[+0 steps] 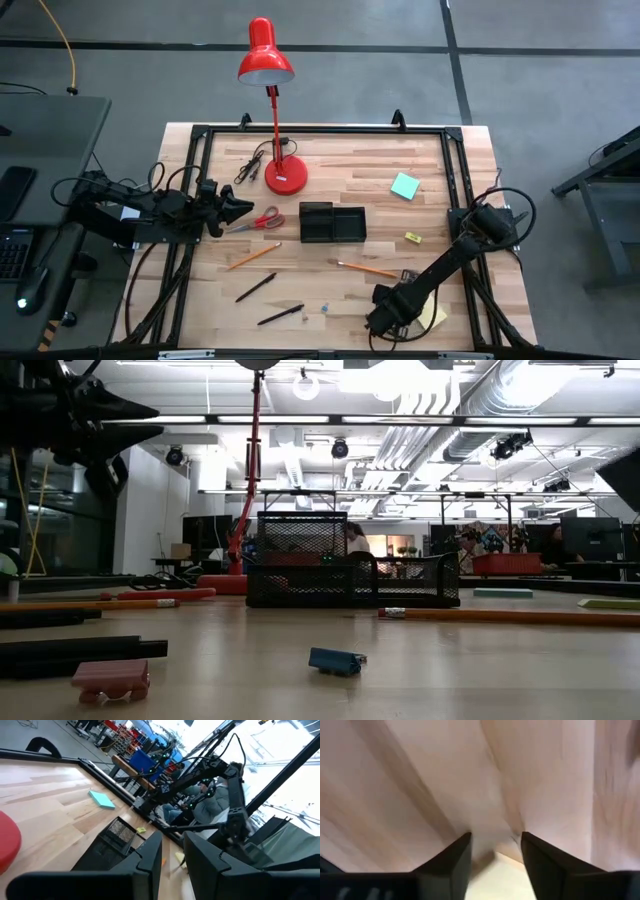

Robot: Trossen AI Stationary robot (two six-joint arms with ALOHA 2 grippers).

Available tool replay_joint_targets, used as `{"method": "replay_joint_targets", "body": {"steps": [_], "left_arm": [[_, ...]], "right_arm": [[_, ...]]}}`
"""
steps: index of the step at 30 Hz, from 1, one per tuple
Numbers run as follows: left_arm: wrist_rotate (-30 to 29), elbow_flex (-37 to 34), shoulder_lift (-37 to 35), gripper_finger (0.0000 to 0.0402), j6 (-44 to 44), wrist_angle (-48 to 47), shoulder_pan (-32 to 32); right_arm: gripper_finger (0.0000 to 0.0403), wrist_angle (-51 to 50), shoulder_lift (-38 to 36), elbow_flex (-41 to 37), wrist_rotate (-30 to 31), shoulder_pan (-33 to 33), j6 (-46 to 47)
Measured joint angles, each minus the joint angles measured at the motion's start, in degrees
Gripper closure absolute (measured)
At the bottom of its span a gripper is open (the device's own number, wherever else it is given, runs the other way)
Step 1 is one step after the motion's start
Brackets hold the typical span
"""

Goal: Pick and place office supplies into organizer
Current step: Put the yellow sticky notes into the black desk organizer

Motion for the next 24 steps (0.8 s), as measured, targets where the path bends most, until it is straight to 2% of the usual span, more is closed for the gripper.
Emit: {"method": "replay_joint_targets", "body": {"steps": [5,10,15,21,24], "left_arm": [[0.4,0.0,0.0,0.0328,0.0,-0.4,0.0],[0.5,0.0,0.0,0.0328,0.0,-0.3,0.0],[0.5,0.0,0.0,0.0328,0.0,-0.3,0.0],[0.6,0.0,0.0,0.0328,-0.2,-0.3,0.0],[1.6,0.0,0.0,0.0328,-1.1,-0.3,0.0]], "right_arm": [[0.0161,-3.5,-0.1,5.0,-0.5,-0.2,4.5],[0.0124,-2.8,-0.3,6.1,-2.6,0.7,12.9],[0.0116,-4.7,-0.3,3.7,-7.6,4.3,22.0],[0.0116,-4.0,-0.3,3.4,-3.6,7.0,28.0],[0.0116,-3.6,-0.3,3.4,-1.2,7.2,28.0]]}}
